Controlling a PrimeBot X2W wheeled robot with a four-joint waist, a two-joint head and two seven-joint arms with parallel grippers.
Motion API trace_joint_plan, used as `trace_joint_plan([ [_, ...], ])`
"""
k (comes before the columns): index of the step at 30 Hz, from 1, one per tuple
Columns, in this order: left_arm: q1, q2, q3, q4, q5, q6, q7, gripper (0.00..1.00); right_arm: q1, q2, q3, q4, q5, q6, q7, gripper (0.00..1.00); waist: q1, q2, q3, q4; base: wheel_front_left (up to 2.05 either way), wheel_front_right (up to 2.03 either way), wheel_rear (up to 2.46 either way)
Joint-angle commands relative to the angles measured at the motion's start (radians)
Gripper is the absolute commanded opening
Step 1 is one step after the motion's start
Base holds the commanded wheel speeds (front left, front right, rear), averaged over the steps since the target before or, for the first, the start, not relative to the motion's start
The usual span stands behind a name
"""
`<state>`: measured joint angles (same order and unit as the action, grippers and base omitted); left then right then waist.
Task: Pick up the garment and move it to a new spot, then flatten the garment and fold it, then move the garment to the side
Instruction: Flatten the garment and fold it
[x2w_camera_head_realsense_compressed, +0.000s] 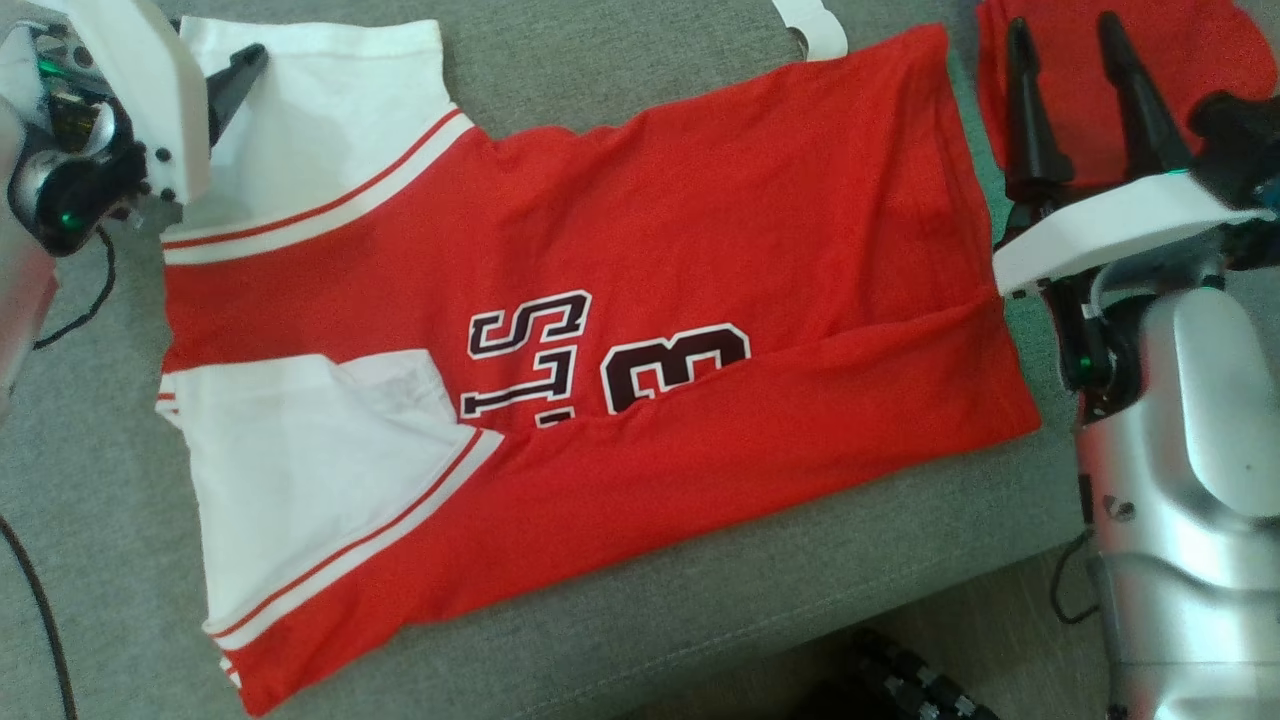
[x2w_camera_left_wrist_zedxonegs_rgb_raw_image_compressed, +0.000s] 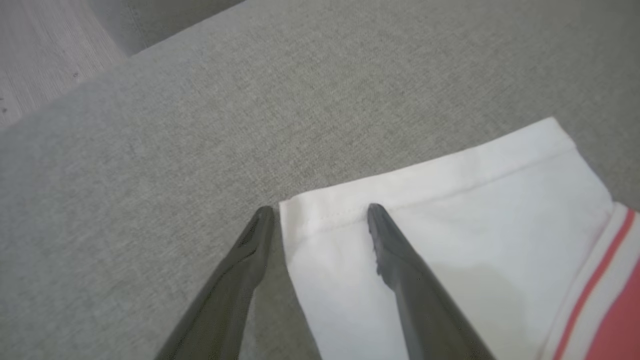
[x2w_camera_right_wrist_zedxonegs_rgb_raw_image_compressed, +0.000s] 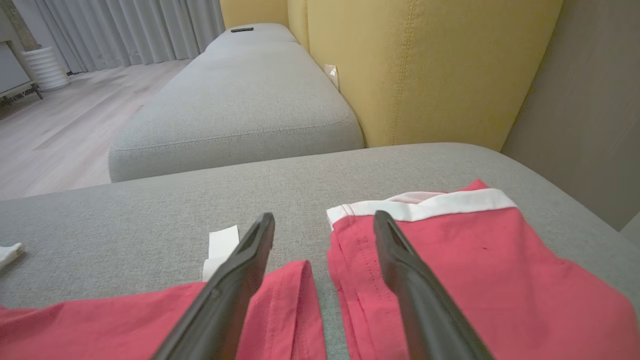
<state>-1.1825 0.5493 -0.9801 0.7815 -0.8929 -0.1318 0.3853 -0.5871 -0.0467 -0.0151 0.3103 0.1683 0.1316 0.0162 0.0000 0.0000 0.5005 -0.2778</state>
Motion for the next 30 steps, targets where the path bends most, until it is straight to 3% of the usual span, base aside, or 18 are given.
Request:
trace_joint_plan([
  [1, -0.025, 0.04, 0.005, -0.011, -0.01, 0.001, 0.022, 1.0, -0.021, -0.004, 0.005, -0.033, -0.009, -0.001, -0.01, 1.0, 0.0, 0.0, -0.003, 0.003, 0.0, 0.0, 0.0],
  [2, -0.027, 0.042, -0.008, -0.018, -0.02, 0.001, 0.026, 0.8, -0.023, -0.004, -0.002, -0.034, -0.013, -0.001, -0.01, 1.0, 0.0, 0.0, -0.006, 0.007, 0.0, 0.0, 0.0],
  [3, -0.031, 0.042, -0.017, -0.024, -0.029, 0.001, 0.019, 0.04, -0.024, -0.004, -0.009, -0.034, -0.016, -0.001, -0.009, 1.0, 0.0, 0.0, -0.01, 0.011, 0.0, 0.0, 0.0],
  [4, -0.031, 0.04, -0.025, -0.027, -0.04, 0.001, 0.014, 0.0, -0.025, -0.004, -0.017, -0.034, -0.021, -0.001, -0.008, 1.0, 0.0, 0.0, -0.016, 0.016, 0.0, 0.0, 0.0],
  [13, -0.044, 0.002, -0.032, -0.024, -0.08, 0.001, -0.19, 0.0, -0.035, -0.015, -0.065, -0.02, -0.068, -0.001, 0.018, 1.0, 0.0, 0.0, -0.086, 0.084, 0.0, 0.0, 0.0],
  [24, 0.011, -0.013, -0.061, -0.125, -0.034, 0.002, -0.439, 0.0, -0.046, -0.109, -0.073, 0.04, -0.051, -0.001, 0.075, 1.0, 0.0, 0.0, -0.162, 0.21, 0.0, 0.0, 0.0],
  [30, 0.07, 0.007, -0.088, -0.25, 0.013, 0.042, -0.504, 0.0, -0.063, -0.156, -0.06, 0.117, -0.008, -0.001, 0.125, 1.0, 0.0, 0.0, -0.177, 0.249, 0.0, 0.0, 0.0],
])
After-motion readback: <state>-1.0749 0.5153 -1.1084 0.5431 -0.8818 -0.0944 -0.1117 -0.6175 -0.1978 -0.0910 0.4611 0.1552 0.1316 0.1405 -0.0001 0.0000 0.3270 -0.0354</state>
